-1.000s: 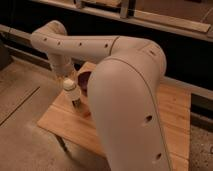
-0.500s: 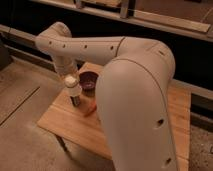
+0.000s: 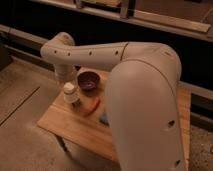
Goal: Place the ceramic cup over the eraser
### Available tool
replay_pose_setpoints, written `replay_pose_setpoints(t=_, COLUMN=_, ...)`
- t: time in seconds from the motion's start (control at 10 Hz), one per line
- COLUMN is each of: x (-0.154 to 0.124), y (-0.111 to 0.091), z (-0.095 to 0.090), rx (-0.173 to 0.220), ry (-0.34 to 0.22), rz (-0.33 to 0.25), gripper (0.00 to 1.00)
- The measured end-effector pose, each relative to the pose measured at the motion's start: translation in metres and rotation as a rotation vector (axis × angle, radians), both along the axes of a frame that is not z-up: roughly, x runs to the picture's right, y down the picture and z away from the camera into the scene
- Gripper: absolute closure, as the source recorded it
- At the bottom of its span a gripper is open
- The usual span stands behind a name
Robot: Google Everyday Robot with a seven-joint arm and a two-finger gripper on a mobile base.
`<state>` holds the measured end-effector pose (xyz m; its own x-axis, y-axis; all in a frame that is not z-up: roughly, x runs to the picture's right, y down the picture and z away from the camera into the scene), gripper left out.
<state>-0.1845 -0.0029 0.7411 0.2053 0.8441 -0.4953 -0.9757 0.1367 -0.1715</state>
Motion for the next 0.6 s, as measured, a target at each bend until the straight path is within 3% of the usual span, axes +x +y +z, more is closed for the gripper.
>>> replay_pose_setpoints(t=0.2, x=0.002, y=0.017, z=-0.001, rx=-0.009, ry=-0.004, rz=0.002, gripper=1.0)
replay_pose_setpoints(t=0.6, x=0.018, y=0.025, z=-0.007, rx=-0.004, ry=0.032, rz=-0.014, gripper=1.0)
